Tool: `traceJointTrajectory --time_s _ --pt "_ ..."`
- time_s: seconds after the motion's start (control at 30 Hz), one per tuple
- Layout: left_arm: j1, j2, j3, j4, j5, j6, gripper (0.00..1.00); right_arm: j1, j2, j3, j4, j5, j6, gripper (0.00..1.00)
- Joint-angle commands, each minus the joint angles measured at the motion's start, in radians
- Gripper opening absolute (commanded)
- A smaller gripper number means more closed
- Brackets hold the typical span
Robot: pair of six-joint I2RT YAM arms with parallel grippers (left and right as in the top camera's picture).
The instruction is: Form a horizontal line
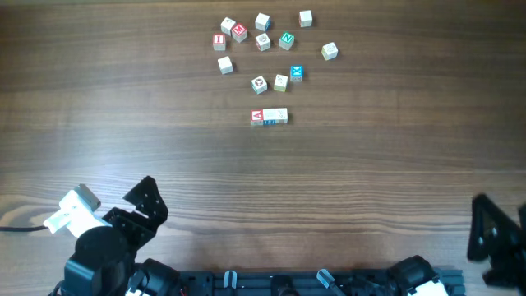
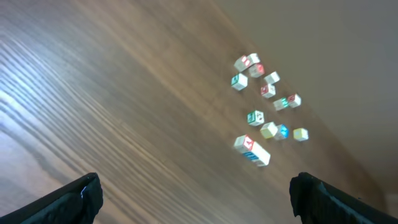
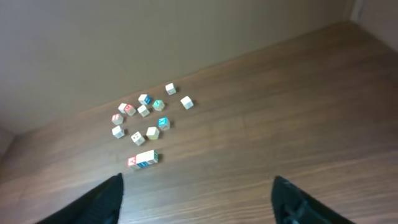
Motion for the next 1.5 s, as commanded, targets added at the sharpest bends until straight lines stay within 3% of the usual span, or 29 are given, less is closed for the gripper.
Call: traceJointTrajectory --time_s 0.0,0.03,0.07,0.87,1.0,1.17,1.27,1.47 --pt "-0.005 -0.004 -0.005 -0.022 0.009 0.005 1.00 0.002 -0.027 0.001 -0.038 0.031 0.061 0.83" --pt "-0.005 -0.004 -0.005 -0.027 0.009 0.005 1.00 0.002 -0.027 0.001 -0.051 0.032 0.062 0.98" --pt "-0.005 -0.004 -0.005 -0.031 0.009 0.005 1.00 0.002 -0.026 0.001 -0.061 0.031 0.062 1.00" --pt "-0.005 -0.004 -0.005 -0.031 0.009 0.005 1.00 0.002 -0.027 0.001 -0.102 0.035 0.068 1.00" --pt "-0.005 -0.005 -0.005 -0.031 0.009 0.005 1.00 -0.048 -0.042 -0.003 -0.105 0.043 -0.013 1.00" --pt "-0.005 -0.004 -0.005 -0.031 0.009 0.005 1.00 -0.187 -0.131 -0.154 0.171 -0.021 -0.199 1.00" --pt "-0.005 -0.004 -0.005 -0.031 0.009 0.005 1.00 -0.254 -0.294 -0.455 0.542 -0.148 -0.331 1.00" --pt "-0.005 -0.004 -0.005 -0.031 0.009 0.005 1.00 -0.354 -0.520 -0.960 1.091 -0.288 -0.332 1.00"
